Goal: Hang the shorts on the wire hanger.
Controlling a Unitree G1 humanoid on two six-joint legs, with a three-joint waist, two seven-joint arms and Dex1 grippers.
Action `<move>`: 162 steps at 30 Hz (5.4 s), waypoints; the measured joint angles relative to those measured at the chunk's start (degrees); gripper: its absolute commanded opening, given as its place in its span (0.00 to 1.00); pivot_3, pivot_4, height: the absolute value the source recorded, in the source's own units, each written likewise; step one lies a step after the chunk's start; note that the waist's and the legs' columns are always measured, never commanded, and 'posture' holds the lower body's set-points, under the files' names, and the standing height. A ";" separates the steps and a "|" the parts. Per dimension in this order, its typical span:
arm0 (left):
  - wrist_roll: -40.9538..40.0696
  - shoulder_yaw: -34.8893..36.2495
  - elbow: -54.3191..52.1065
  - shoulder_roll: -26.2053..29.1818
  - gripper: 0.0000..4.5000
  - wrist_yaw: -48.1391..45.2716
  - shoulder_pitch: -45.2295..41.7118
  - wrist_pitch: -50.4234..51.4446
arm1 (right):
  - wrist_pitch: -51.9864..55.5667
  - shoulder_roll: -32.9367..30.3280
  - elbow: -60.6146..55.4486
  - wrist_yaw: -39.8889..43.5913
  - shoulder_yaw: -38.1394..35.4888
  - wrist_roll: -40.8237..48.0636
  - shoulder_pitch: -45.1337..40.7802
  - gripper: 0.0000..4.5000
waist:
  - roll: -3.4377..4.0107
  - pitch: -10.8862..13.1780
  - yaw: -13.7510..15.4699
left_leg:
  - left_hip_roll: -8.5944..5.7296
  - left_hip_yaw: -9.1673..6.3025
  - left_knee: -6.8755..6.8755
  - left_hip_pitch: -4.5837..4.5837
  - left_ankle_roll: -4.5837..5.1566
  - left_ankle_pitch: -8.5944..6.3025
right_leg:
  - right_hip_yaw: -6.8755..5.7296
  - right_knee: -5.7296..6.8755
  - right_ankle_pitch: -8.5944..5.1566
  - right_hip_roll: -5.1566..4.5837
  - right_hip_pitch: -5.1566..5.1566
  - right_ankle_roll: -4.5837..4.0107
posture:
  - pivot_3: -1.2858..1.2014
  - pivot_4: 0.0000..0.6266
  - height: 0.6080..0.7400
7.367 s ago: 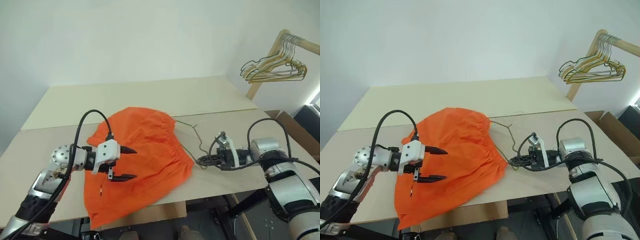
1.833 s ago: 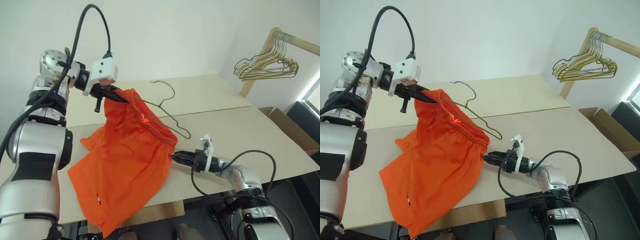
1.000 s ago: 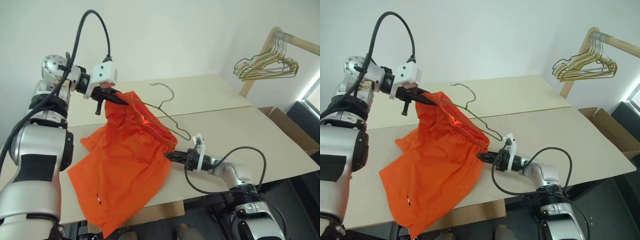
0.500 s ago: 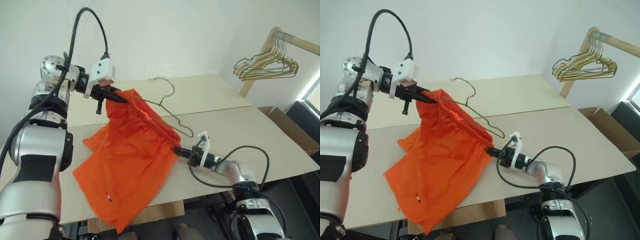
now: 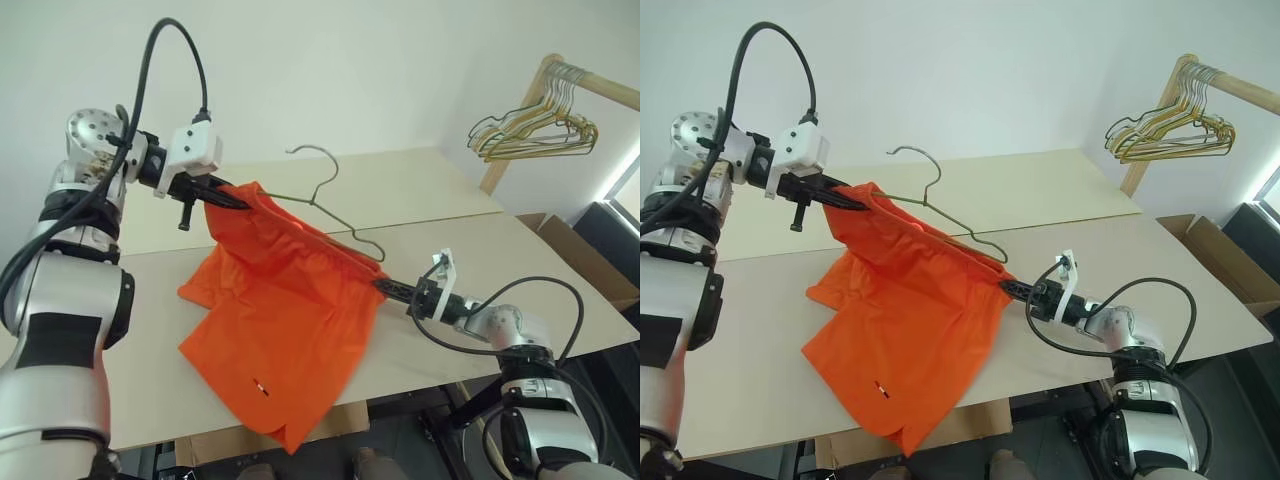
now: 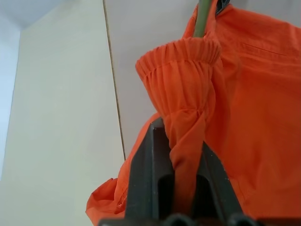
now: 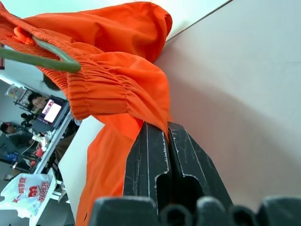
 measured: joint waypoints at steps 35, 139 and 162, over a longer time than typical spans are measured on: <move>-9.60 -7.53 -2.25 3.75 0.00 0.00 1.55 -1.74 | 0.06 0.18 -0.55 -0.17 2.17 -1.22 0.38 0.02 | 0.00 0.00 0.00 | 0.00 0.02 0.00 0.00 0.00 0.00 | 0.01 -0.03 -0.01 0.00 -0.01 0.01 | 0.51 0.00 1.00; -4.91 23.67 -19.83 -9.92 0.00 17.67 27.72 6.43 | -27.78 -17.91 -18.62 9.66 30.49 -36.65 -22.80 0.35 | 0.15 0.06 0.06 | -0.02 0.05 0.59 -0.87 0.03 -0.02 | -0.10 0.19 0.17 -0.13 -0.74 -0.03 | 0.50 0.00 1.00; -9.41 23.88 -27.40 -10.36 0.00 9.59 32.86 10.36 | -33.39 -15.25 -14.10 7.29 26.90 -37.81 -23.14 0.35 | 0.16 0.06 -0.02 | -0.02 0.05 0.59 -0.86 0.03 -0.02 | -0.10 0.19 0.17 -0.14 -0.74 -0.02 | 0.51 0.00 1.00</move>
